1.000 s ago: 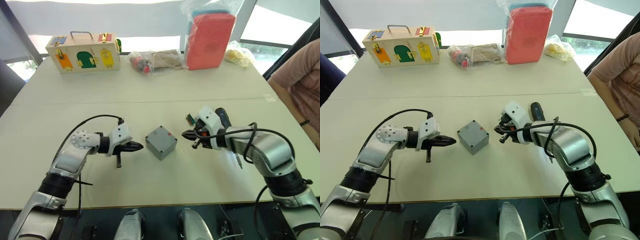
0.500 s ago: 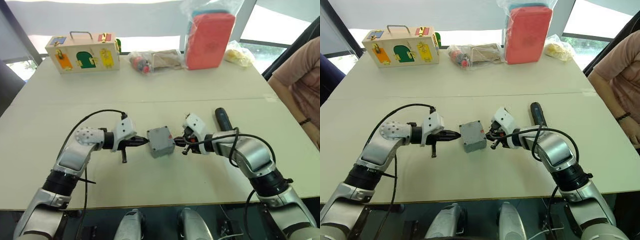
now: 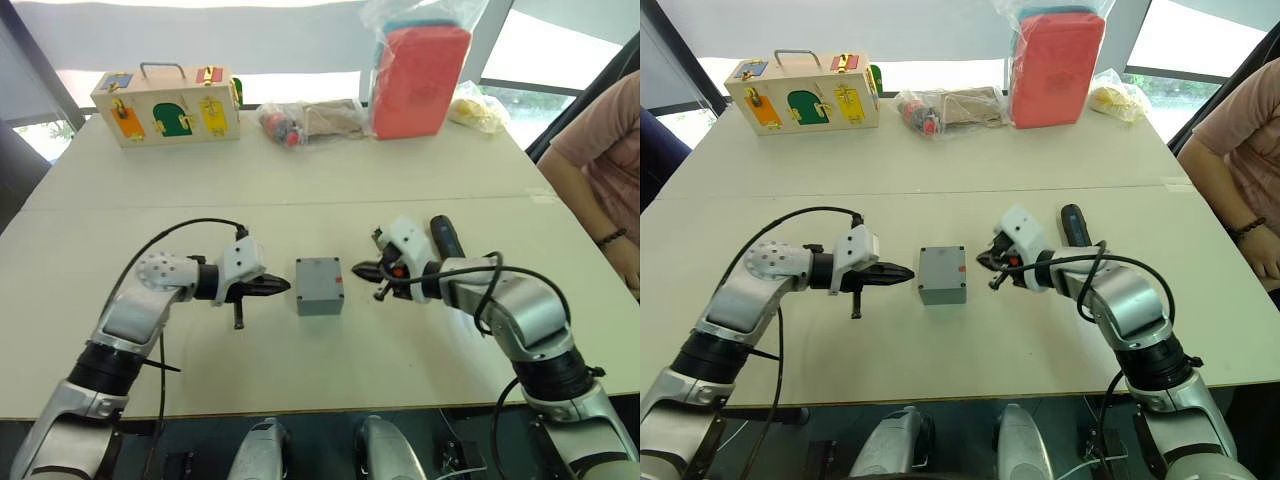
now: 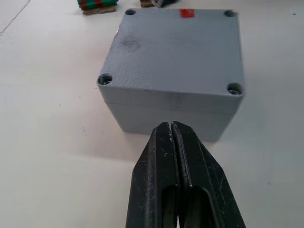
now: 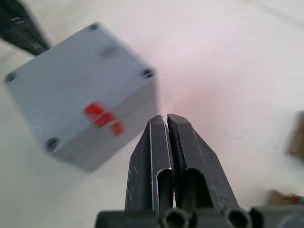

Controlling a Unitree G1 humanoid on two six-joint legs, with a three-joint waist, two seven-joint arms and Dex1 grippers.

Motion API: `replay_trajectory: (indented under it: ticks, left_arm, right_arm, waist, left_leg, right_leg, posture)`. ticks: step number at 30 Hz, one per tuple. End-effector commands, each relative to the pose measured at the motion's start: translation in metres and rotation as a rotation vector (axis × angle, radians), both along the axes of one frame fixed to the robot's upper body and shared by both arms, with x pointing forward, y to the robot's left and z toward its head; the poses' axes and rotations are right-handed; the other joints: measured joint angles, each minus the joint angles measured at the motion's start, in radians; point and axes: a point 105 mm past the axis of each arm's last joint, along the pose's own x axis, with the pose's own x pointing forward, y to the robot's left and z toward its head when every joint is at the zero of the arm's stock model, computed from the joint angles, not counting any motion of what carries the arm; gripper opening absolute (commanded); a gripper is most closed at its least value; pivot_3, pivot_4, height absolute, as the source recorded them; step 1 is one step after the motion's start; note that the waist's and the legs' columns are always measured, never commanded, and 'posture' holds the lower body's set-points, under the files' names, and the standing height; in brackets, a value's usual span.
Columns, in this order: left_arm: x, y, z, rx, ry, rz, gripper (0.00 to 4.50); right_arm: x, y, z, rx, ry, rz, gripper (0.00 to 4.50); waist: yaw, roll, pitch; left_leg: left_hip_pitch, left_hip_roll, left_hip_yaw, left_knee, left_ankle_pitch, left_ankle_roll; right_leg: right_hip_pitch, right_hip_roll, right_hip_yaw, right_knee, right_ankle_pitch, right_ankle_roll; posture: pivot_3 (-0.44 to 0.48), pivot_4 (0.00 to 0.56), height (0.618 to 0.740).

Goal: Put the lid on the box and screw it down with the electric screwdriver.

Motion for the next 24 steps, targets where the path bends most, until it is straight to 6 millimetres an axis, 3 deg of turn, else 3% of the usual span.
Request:
replay_trajectory:
  ticks: [1,4,7,12,24]
  left_arm:
    - [-0.004,0.002,0.041,-0.076,-0.079,-0.004,0.0]
    - [-0.002,0.0,0.057,-0.1,-0.113,-0.002,0.0]
    - [0.001,-0.008,0.072,-0.124,-0.148,-0.01,0.0]
    - [0.006,-0.015,0.082,-0.146,-0.186,-0.01,0.0]
    - [0.005,-0.023,0.08,-0.153,-0.188,-0.019,0.0]
  right_arm:
    - [0.026,-0.02,0.03,0.065,-0.141,-0.148,0.09]
    - [0.036,-0.022,0.025,0.07,-0.136,-0.17,0.09]
    - [0.051,-0.026,0.017,0.068,-0.135,-0.218,0.78]
    - [0.067,-0.026,0.005,0.077,-0.105,-0.245,2.91]
    - [0.09,-0.022,-0.003,0.136,-0.071,-0.289,2.91]
  waist:
    - [-0.001,0.0,0.0]
    - [0.001,0.0,0.0]
    - [-0.002,0.0,0.0]
    - [-0.004,0.0,0.0]
    - [-0.004,0.001,0.0]
  left_leg:
    - [0.0,0.0,0.0,0.0,0.0,0.0]
    - [0.0,0.0,0.0,0.0,0.0,0.0]
    - [0.0,-0.001,0.0,0.0,0.0,0.0]
    - [0.0,-0.001,0.001,0.0,0.0,0.0]
    - [0.0,-0.001,0.001,0.0,0.0,0.0]
  right_leg:
    - [0.0,0.0,0.0,0.0,0.0,0.0]
    - [0.0,0.0,0.0,0.0,0.0,0.0]
    - [0.0,0.0,0.0,0.0,0.0,0.0]
    - [0.0,0.0,0.0,0.0,0.0,0.0]
    - [-0.001,0.0,0.001,0.001,0.0,0.0]
  posture:
    - [0.0,0.15,0.73]
    - [0.0,0.15,0.73]
    - [0.0,0.15,0.73]
    - [0.0,0.15,0.73]
    - [0.0,0.15,0.73]
